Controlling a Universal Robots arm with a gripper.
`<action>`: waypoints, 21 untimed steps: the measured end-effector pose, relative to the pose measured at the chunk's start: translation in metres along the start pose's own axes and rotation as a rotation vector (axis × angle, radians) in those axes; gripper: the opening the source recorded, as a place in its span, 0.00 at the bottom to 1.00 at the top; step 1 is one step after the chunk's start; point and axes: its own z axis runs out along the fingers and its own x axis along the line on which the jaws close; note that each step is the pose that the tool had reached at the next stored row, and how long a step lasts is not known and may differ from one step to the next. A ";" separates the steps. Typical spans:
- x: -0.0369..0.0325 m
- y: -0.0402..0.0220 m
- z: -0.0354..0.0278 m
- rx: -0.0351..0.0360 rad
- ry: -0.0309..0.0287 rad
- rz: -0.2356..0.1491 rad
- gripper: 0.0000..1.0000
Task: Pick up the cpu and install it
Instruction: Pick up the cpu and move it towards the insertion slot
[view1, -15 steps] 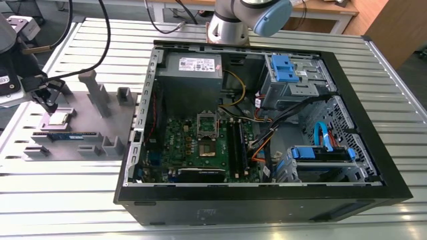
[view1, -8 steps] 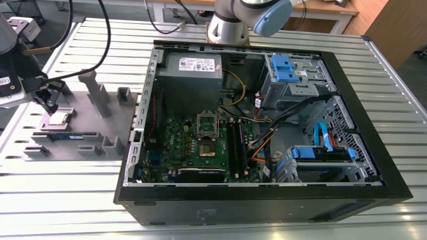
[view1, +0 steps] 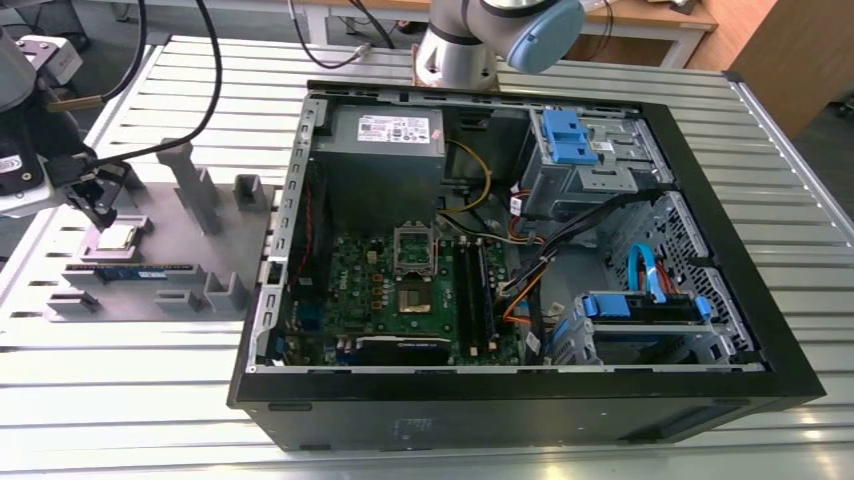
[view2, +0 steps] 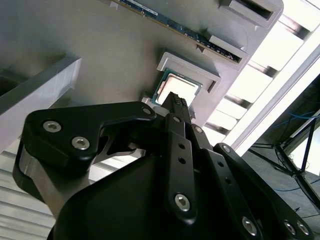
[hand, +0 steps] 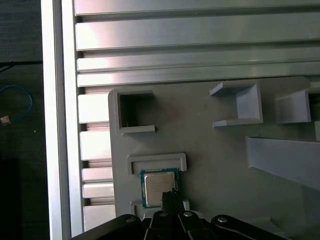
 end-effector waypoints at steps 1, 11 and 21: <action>0.0000 0.0000 0.0002 0.0000 0.0000 0.000 0.11; 0.0000 -0.0001 0.0014 0.0000 0.0000 0.000 0.11; 0.0000 -0.0001 0.0016 0.0000 0.0000 0.000 0.35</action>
